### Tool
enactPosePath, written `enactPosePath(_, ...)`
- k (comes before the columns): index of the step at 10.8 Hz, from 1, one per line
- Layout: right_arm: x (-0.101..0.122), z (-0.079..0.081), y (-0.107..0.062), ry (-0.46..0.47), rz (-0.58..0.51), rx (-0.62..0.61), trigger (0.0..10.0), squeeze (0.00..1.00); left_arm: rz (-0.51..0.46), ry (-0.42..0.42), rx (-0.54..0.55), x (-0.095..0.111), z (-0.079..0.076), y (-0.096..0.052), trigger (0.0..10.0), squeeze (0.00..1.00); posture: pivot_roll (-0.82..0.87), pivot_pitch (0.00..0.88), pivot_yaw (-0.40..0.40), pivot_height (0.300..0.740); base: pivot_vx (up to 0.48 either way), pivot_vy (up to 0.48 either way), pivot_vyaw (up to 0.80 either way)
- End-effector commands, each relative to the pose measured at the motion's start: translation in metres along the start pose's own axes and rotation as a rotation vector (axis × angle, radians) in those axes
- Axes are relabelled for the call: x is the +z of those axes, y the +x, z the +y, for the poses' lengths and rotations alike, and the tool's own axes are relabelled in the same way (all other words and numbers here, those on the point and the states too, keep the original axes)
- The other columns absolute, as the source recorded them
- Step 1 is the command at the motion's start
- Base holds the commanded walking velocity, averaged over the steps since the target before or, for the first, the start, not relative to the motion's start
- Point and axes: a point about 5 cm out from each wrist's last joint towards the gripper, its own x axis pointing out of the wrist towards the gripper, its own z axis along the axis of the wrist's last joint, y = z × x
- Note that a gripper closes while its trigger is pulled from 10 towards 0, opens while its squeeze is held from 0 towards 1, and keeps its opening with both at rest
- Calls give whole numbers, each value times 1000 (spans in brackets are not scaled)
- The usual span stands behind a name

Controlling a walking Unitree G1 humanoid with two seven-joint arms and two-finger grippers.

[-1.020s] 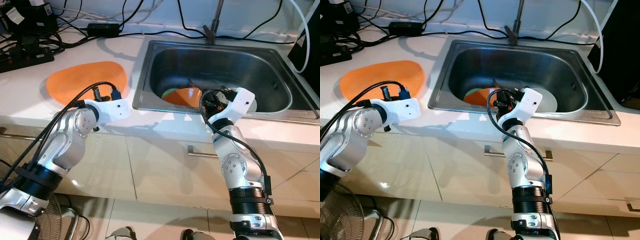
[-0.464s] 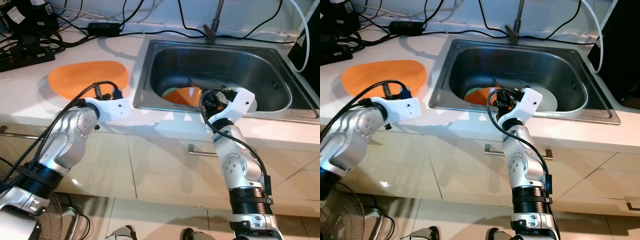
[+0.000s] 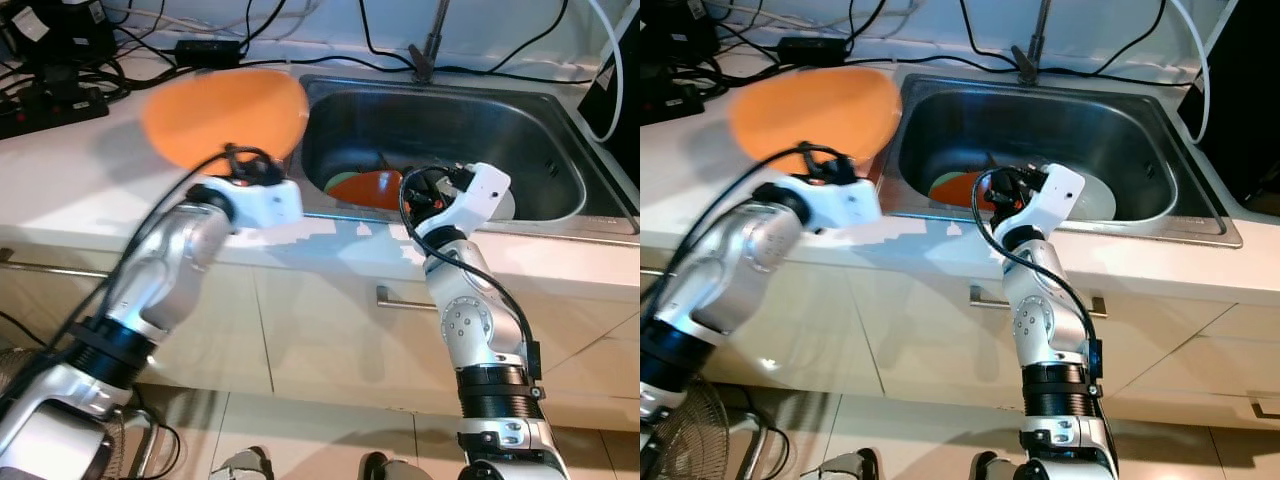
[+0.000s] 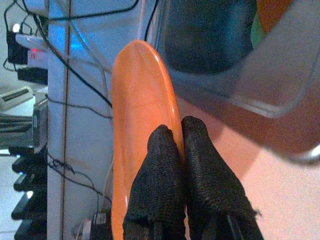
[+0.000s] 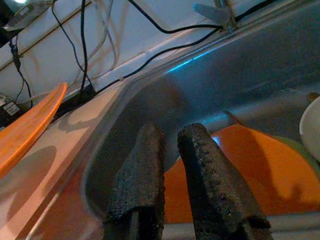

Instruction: Kitchen organization

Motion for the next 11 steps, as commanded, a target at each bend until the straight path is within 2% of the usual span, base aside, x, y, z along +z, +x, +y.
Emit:
enactPosePath(1,4,7,3,14,-3,23,10000,1000,-63,17,71,14,11,-1,10000,0,80,79,-21,740,0,0,0)
enactPosePath(2,5,10,5,41,-4,30,10000,1000,-87,9,74,18,9,-1,10000,0,77,77,-20,740,0,0,0)
enactPosePath(6,24,32,19,384,-3,96,10000,1000,-180,-22,57,40,-2,2,10000,0,70,54,-22,740,0,0,0)
enactPosePath(9,25,37,20,472,26,119,10000,1000,-245,-45,47,51,-6,1,10000,0,72,43,-23,740,0,0,0)
enactPosePath(10,24,37,20,488,36,125,10000,0,-265,-56,47,54,-6,1,10000,0,74,42,-24,740,0,0,0)
enactPosePath(11,23,39,20,509,52,131,10000,0,-329,-72,52,64,-6,-1,10000,0,75,40,-26,740,0,0,0)
